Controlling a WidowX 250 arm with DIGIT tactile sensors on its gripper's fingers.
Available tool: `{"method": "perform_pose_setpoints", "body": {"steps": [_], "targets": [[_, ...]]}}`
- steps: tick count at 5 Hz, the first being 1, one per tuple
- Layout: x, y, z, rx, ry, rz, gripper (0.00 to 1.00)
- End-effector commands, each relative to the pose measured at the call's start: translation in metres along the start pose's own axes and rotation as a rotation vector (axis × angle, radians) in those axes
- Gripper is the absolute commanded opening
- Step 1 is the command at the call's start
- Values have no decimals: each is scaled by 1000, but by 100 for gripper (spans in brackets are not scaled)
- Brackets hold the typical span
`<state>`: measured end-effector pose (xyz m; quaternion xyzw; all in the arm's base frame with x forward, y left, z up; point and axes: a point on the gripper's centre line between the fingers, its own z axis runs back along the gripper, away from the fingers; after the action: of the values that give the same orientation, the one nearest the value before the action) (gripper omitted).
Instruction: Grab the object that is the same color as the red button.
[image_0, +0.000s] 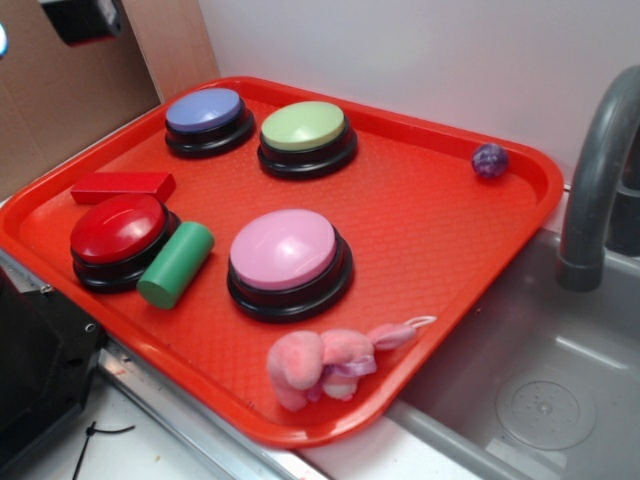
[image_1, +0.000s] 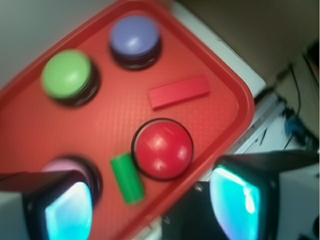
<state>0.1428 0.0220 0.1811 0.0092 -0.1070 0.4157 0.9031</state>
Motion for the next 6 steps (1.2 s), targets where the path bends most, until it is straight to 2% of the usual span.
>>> {"method": "perform_pose_setpoints", "body": {"steps": [1, 2, 3, 4, 5, 6], "targets": [[31, 17, -53, 68, -90, 504, 100], [47, 24, -88, 133, -134, 665, 100], [53, 29, -106, 189, -165, 703, 100], [61, 37, -125, 213, -180, 750, 100], [62, 42, -140, 210, -199, 783, 100], [64, 47, -156, 218, -184, 808, 100]]}}
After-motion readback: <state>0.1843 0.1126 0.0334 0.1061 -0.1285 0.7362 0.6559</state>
